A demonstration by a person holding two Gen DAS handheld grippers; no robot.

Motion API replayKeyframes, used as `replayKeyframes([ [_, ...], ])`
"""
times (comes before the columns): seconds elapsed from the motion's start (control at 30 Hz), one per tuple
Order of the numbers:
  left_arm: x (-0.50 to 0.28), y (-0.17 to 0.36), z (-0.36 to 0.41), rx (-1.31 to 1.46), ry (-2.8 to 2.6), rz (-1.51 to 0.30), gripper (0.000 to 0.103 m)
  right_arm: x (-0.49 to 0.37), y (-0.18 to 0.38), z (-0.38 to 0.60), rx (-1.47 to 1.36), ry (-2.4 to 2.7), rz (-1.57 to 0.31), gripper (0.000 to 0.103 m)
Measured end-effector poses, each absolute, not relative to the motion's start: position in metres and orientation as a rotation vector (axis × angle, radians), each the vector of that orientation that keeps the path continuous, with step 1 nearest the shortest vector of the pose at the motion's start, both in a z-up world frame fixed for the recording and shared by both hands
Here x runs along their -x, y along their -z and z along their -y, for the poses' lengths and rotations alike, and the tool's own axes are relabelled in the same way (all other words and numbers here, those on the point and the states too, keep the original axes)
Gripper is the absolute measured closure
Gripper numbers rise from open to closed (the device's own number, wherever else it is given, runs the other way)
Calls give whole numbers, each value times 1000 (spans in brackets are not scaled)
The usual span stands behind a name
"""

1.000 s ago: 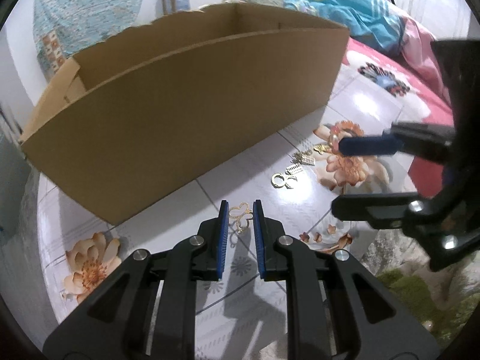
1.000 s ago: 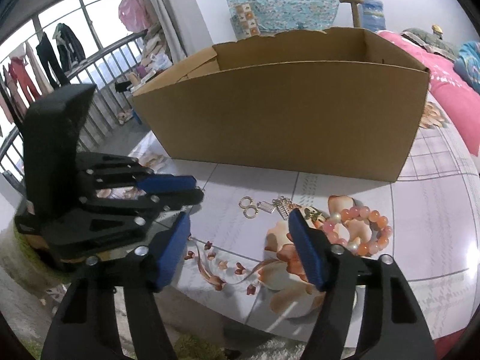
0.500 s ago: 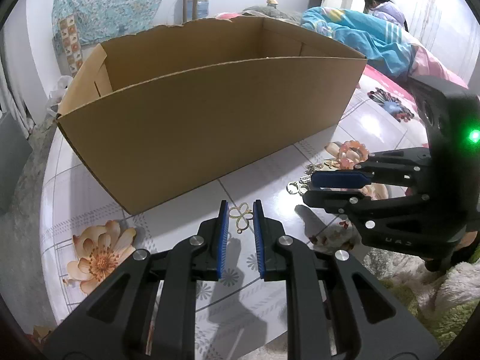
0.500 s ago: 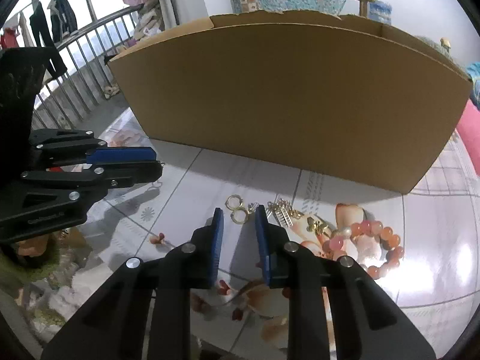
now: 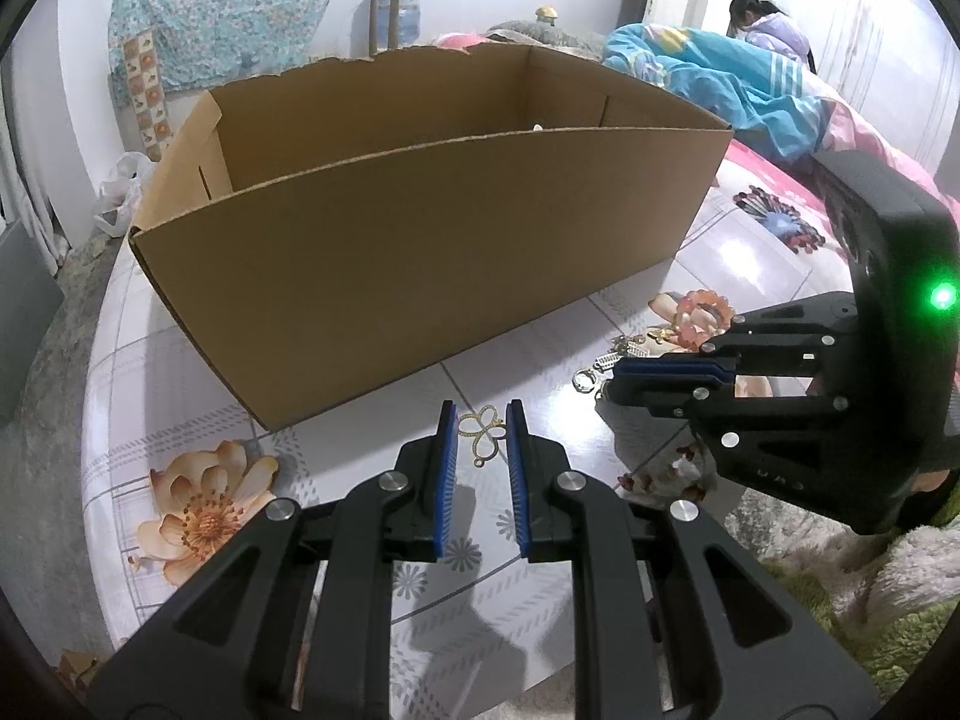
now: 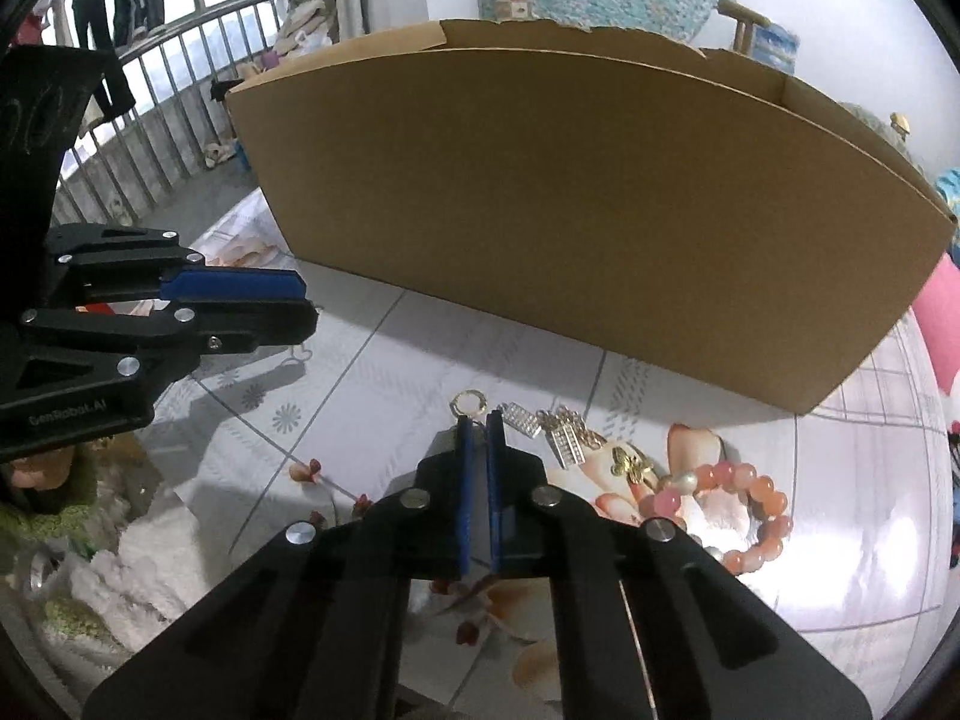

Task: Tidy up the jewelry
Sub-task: 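Close the right gripper on a gold ring while the left gripper holds the butterfly charm, then carry the charm and ring with both grippers over into the box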

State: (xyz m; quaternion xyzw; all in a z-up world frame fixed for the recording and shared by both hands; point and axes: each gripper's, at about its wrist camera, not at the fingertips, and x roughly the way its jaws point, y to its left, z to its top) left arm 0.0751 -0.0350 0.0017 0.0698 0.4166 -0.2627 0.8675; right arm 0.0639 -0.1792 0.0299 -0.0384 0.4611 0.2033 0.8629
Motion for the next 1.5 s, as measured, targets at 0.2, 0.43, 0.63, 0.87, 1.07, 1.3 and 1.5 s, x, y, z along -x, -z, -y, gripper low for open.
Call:
replayKeyframes([
  [0.2, -71, -4, 33, -148, 548, -863, 88, -56, -31, 185, 59, -433, -960, 98],
  [0.43, -69, -5, 30, -147, 540, -856, 88, -56, -34, 183, 68, -430, -953, 96],
  [0.63, -72, -3, 28, -141, 535, -863, 88, -58, -28, 176, 102, -415, -965, 85],
  [0.87, -74, 1, 27, -135, 537, -869, 88, -61, -31, 172, 97, -405, -967, 91],
  [1.07, -76, 1, 25, -130, 533, -868, 88, -63, -30, 174, 68, -407, -976, 93],
  [1.3, -74, 0, 24, -133, 531, -864, 88, -61, -29, 175, 48, -411, -979, 93],
  [1.5, -68, -10, 23, -130, 532, -848, 88, -54, -41, 180, 33, -418, -949, 93],
])
